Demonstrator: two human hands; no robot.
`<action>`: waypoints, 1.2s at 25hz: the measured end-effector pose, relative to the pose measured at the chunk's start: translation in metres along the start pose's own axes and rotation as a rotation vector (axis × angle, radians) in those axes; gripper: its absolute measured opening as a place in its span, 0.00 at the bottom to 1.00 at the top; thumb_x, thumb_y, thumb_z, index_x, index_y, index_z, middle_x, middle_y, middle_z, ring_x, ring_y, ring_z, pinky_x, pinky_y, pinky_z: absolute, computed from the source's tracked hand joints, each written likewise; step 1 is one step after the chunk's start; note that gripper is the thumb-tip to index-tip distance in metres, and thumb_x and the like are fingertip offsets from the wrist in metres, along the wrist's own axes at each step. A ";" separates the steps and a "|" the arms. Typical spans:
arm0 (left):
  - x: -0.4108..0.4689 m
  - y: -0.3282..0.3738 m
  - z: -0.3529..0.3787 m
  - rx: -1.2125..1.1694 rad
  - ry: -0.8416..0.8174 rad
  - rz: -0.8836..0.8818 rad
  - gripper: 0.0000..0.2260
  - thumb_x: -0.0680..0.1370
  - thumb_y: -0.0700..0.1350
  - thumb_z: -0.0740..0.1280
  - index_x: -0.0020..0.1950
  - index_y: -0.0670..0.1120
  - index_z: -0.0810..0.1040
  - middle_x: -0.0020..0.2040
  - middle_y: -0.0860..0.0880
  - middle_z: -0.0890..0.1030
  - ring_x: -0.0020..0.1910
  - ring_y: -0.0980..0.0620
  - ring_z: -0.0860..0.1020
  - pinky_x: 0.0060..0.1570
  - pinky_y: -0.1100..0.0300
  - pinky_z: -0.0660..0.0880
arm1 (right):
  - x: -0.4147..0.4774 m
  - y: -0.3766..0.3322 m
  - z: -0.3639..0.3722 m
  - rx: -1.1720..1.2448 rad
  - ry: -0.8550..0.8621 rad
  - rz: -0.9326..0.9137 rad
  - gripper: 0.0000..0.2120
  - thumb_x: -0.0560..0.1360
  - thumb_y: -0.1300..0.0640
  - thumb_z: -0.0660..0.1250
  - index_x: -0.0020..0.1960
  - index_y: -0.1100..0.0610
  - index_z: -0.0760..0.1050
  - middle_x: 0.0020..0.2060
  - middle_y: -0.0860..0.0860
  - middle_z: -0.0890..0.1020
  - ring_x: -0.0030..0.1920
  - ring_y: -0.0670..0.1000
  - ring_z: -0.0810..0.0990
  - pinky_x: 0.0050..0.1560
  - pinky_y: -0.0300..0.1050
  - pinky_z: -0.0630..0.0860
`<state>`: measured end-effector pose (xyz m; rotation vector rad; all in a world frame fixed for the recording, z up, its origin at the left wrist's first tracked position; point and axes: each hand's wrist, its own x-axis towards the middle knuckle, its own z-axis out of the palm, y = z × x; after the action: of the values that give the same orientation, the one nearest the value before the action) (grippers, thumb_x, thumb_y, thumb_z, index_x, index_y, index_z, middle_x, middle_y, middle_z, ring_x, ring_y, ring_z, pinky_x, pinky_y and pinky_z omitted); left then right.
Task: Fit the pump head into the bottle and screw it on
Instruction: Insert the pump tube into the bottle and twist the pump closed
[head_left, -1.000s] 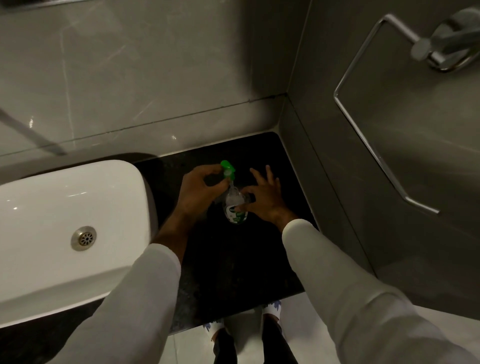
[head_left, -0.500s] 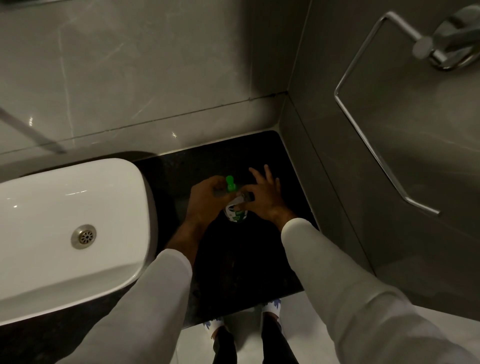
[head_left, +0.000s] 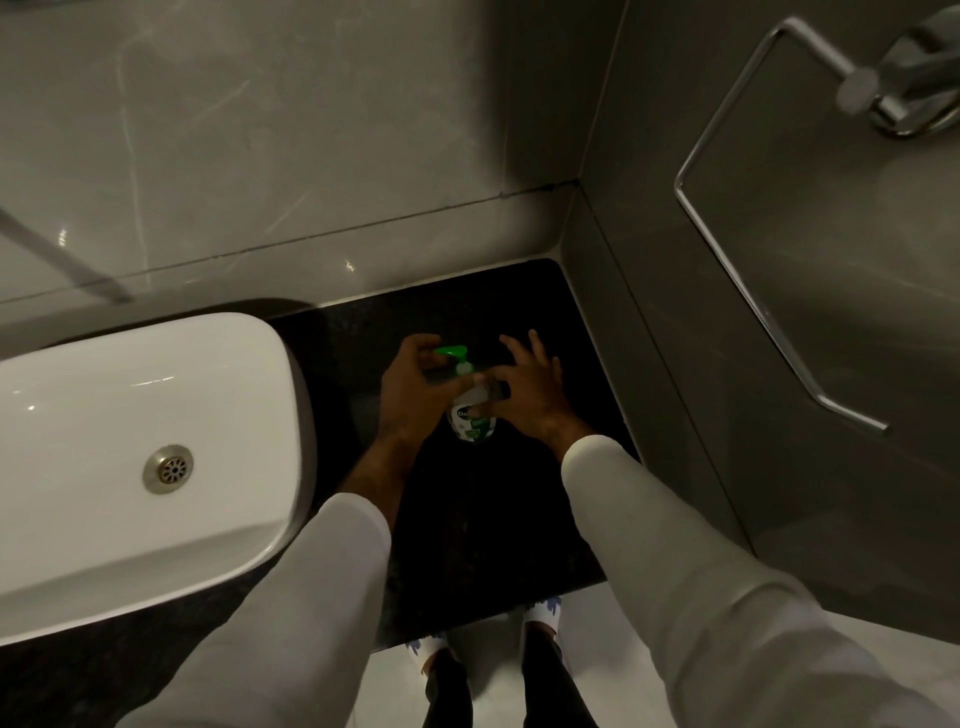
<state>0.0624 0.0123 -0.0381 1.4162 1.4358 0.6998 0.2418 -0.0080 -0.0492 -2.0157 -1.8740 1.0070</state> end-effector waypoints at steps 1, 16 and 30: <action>-0.001 -0.001 0.002 -0.011 0.029 0.012 0.27 0.69 0.45 0.80 0.65 0.50 0.73 0.52 0.56 0.81 0.48 0.70 0.80 0.45 0.75 0.77 | 0.000 -0.001 -0.001 -0.005 -0.001 -0.003 0.18 0.68 0.39 0.74 0.55 0.46 0.82 0.81 0.47 0.55 0.81 0.58 0.39 0.76 0.65 0.39; 0.013 -0.006 -0.005 -0.144 -0.251 -0.064 0.30 0.73 0.43 0.76 0.72 0.51 0.69 0.60 0.57 0.80 0.58 0.57 0.81 0.55 0.59 0.80 | -0.002 -0.006 -0.006 -0.010 -0.022 0.006 0.18 0.70 0.41 0.73 0.57 0.47 0.82 0.80 0.47 0.56 0.81 0.58 0.40 0.77 0.65 0.40; 0.006 -0.012 -0.001 -0.102 -0.050 -0.108 0.15 0.67 0.51 0.81 0.48 0.62 0.80 0.44 0.66 0.85 0.45 0.69 0.82 0.37 0.77 0.76 | 0.001 -0.007 -0.003 0.009 -0.025 0.012 0.18 0.69 0.42 0.74 0.56 0.48 0.82 0.79 0.48 0.59 0.81 0.58 0.43 0.76 0.66 0.42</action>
<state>0.0571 0.0160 -0.0497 1.2592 1.4065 0.6548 0.2376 -0.0054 -0.0434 -2.0208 -1.8680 1.0468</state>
